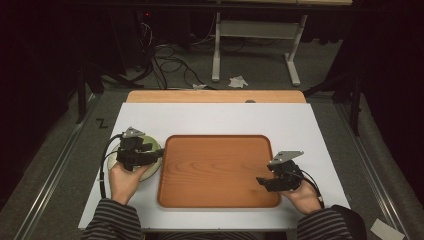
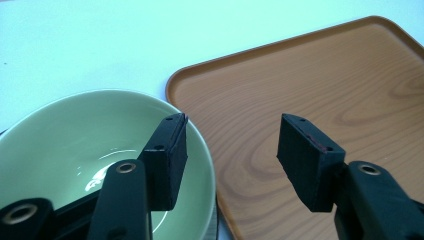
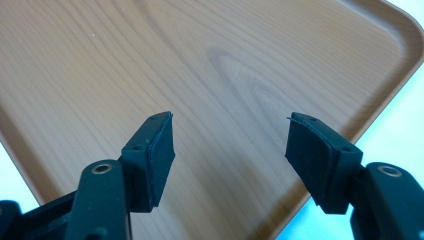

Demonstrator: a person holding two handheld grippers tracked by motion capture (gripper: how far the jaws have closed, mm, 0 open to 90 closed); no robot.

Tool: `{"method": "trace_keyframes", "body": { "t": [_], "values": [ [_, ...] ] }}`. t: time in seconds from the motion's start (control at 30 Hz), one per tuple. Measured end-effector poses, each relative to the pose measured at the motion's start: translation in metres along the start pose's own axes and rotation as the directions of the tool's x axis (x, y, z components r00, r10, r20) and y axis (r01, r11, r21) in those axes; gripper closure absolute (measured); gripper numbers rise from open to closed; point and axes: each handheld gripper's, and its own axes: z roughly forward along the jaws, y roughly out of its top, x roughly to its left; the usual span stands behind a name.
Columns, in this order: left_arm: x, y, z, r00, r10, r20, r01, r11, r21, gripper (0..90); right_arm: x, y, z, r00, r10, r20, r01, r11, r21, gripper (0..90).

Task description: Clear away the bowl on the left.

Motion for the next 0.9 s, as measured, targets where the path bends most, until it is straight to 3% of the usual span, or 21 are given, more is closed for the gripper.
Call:
{"method": "trace_keyframes", "body": {
  "t": [0.47,0.9],
  "values": [
    [0.015,-0.003,-0.006,0.9984,-0.035,-0.043,0.035,0.9994,0.0,45.7,0.0,0.0,0.0,1.0,0.001,-0.005,-0.001,1.0,0.003,37.4],
    [0.036,-0.009,-0.014,0.9911,-0.073,-0.112,0.074,0.9972,0.008,45.4,0.0,0.0,0.001,1.0,-0.003,0.0,0.003,1.0,0.006,37.3]
  ]
}}
